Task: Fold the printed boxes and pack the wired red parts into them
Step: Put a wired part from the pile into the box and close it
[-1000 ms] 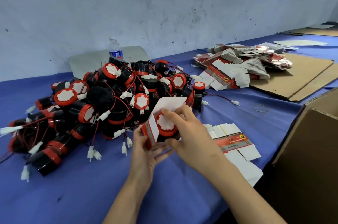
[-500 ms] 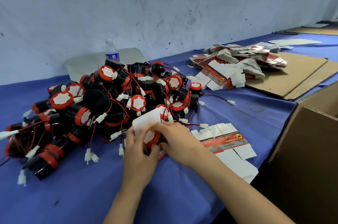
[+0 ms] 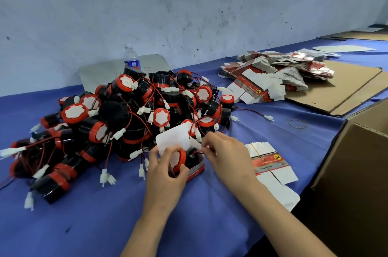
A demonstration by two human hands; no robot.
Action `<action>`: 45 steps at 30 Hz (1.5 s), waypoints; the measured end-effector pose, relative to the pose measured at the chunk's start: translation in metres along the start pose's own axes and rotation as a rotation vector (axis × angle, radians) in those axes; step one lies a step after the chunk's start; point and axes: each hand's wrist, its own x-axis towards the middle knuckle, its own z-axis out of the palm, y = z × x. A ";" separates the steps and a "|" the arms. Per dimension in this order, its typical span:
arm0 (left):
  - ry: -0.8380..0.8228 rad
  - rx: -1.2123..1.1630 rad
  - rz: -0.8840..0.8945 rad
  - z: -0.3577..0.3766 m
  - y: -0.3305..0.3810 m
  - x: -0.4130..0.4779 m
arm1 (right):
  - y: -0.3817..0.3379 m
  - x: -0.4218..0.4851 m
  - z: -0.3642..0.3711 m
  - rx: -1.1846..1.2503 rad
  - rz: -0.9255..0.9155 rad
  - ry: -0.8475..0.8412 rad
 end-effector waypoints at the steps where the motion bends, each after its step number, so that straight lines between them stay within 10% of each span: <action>1: 0.003 0.003 0.003 0.001 -0.001 0.000 | -0.006 0.002 0.001 -0.096 -0.036 -0.013; 12: 0.026 0.008 0.068 0.008 -0.006 0.000 | -0.024 0.016 0.002 -0.434 -0.196 -0.330; 21: 0.146 -0.252 -0.117 0.017 0.000 -0.006 | -0.018 0.033 0.007 -0.253 -0.163 -0.748; 37: 0.149 -0.268 -0.151 0.024 0.000 -0.004 | -0.009 -0.006 -0.025 0.556 0.116 0.047; 45: 0.163 -0.290 -0.138 0.021 0.003 -0.003 | -0.004 0.012 0.010 0.485 -0.096 -0.016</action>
